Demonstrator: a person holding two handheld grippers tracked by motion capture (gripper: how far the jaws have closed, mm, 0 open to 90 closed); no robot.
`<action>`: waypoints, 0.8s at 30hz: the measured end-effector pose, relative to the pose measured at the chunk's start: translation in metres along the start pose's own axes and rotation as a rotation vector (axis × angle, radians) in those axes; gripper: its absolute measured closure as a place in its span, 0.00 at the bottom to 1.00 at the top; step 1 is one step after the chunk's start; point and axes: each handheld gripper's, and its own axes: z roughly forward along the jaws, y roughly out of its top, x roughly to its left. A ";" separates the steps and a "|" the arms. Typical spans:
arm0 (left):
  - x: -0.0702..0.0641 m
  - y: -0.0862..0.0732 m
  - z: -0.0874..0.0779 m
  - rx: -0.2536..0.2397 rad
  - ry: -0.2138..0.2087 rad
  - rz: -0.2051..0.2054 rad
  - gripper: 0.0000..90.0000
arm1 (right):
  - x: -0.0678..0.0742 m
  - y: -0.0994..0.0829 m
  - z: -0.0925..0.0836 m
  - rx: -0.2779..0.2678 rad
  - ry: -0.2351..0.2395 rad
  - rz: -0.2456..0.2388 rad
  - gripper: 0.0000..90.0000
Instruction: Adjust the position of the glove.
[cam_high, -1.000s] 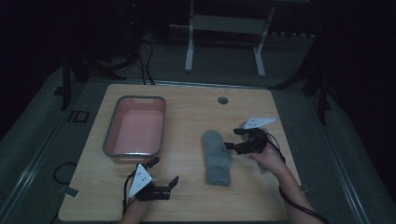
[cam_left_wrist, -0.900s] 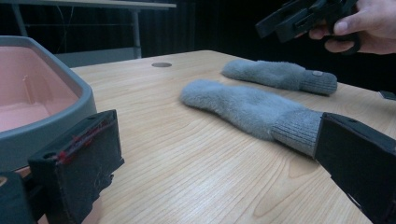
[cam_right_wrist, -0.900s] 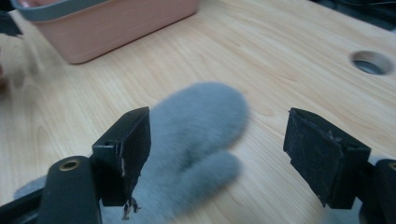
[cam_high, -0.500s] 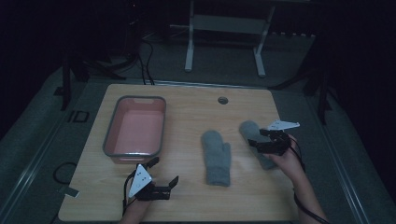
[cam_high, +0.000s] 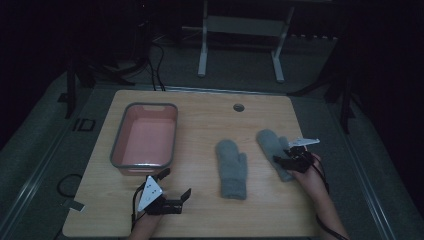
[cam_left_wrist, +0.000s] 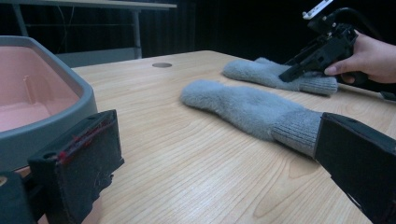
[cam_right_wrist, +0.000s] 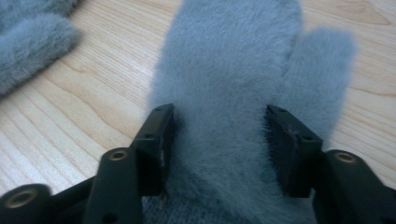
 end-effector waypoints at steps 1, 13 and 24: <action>0.000 0.000 0.000 0.000 0.000 0.000 0.02 | 0.002 0.000 0.000 -0.006 -0.016 0.010 0.57; 0.000 0.000 0.000 -0.001 0.001 0.001 0.02 | 0.030 0.000 -0.019 -0.146 -0.146 0.291 0.89; -0.001 0.000 -0.001 -0.004 0.004 0.003 0.02 | 0.066 -0.012 -0.056 -0.155 -0.256 0.374 0.89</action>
